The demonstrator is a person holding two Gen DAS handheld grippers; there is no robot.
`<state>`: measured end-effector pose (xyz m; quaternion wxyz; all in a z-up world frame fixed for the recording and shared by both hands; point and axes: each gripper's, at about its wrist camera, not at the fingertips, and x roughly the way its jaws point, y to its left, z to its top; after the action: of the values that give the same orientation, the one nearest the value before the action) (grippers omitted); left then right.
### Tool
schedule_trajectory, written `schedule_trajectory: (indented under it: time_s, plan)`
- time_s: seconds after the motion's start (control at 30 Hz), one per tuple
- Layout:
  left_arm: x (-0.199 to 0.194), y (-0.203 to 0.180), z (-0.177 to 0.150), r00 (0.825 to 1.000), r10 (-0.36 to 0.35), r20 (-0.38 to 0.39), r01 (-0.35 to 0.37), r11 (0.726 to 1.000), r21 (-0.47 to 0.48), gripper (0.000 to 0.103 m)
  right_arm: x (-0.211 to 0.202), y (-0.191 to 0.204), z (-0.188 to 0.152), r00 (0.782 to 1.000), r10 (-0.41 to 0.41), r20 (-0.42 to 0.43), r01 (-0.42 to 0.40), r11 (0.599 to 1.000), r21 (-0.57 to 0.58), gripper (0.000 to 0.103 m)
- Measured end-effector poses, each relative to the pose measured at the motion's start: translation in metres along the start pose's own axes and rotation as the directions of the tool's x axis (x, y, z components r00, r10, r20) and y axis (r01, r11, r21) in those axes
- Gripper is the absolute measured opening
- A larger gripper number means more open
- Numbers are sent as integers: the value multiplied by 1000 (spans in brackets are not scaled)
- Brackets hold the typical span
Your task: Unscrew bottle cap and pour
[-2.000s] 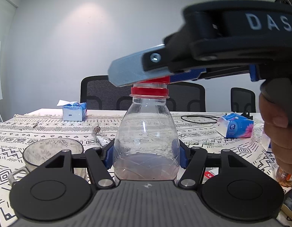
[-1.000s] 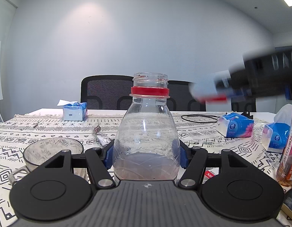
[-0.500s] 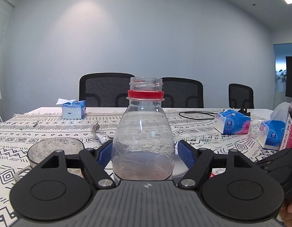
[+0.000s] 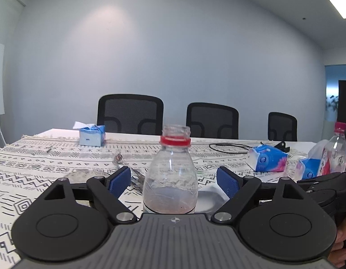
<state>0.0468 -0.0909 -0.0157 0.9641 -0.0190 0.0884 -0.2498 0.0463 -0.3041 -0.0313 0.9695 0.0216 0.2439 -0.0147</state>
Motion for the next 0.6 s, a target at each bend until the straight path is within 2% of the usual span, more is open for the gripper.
schedule_trajectory:
  time_s: [0.07, 0.1, 0.27, 0.53, 0.6]
  plan:
    - [-14, 1, 4, 1000, 21, 9, -20, 1000, -6, 88, -4, 3, 1, 1000, 8, 12, -8, 1000, 6, 69]
    - [-19, 3, 6, 999, 31, 12, -31, 999, -14, 98, -7, 6, 2, 1000, 12, 17, -12, 1000, 7, 69]
    - [-45, 15, 12, 995, 93, 46, -91, 995, -33, 98, -17, 21, 3, 998, 34, 54, -35, 999, 24, 75]
    - [-65, 50, 14, 982, 185, 32, -183, 982, -46, 98, -24, 53, -1, 994, 58, 96, -61, 998, 26, 77]
    - [-66, 63, 10, 978, 208, 22, -206, 977, -55, 98, -25, 61, -3, 991, 61, 120, -63, 998, 15, 80]
